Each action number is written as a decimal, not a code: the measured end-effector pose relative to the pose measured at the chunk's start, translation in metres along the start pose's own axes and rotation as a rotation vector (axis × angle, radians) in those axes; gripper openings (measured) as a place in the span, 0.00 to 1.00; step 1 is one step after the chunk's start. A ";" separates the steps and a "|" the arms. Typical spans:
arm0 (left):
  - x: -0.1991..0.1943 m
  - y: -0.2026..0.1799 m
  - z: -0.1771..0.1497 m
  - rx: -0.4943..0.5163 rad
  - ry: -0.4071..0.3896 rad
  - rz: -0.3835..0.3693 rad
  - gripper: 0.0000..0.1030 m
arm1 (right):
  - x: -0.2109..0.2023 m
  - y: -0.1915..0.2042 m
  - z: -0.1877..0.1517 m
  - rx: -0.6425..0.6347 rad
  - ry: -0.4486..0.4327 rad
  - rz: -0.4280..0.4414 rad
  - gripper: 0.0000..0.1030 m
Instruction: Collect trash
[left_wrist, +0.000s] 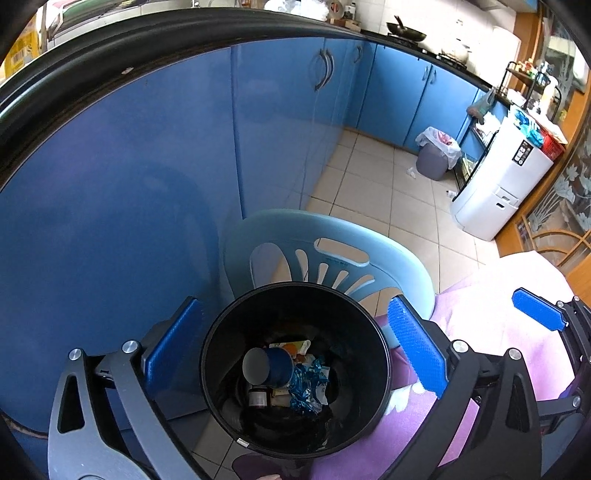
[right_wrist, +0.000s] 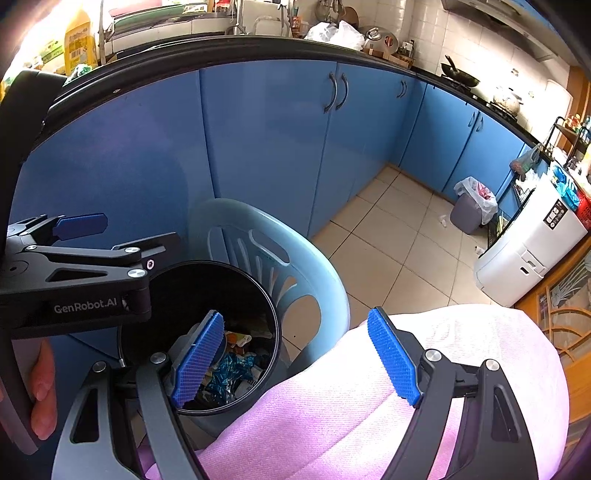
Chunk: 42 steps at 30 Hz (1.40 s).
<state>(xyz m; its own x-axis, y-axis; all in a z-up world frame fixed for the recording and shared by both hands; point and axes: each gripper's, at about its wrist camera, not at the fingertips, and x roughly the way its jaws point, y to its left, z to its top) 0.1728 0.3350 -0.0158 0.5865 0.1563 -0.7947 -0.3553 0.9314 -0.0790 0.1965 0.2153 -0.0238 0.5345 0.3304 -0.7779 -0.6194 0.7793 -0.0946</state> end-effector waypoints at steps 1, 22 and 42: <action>-0.001 0.000 -0.001 -0.002 -0.003 0.001 0.96 | 0.000 0.000 0.000 0.000 0.000 0.000 0.76; -0.003 0.004 -0.003 -0.012 0.007 0.005 0.97 | -0.005 0.002 0.001 -0.009 -0.006 -0.011 0.76; -0.002 0.007 -0.004 -0.024 0.018 0.011 0.97 | -0.006 0.002 0.001 -0.007 -0.007 -0.017 0.76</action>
<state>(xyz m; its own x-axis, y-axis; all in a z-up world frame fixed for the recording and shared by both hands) 0.1662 0.3398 -0.0174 0.5694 0.1610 -0.8061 -0.3797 0.9213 -0.0842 0.1925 0.2150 -0.0184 0.5488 0.3208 -0.7719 -0.6145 0.7809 -0.1124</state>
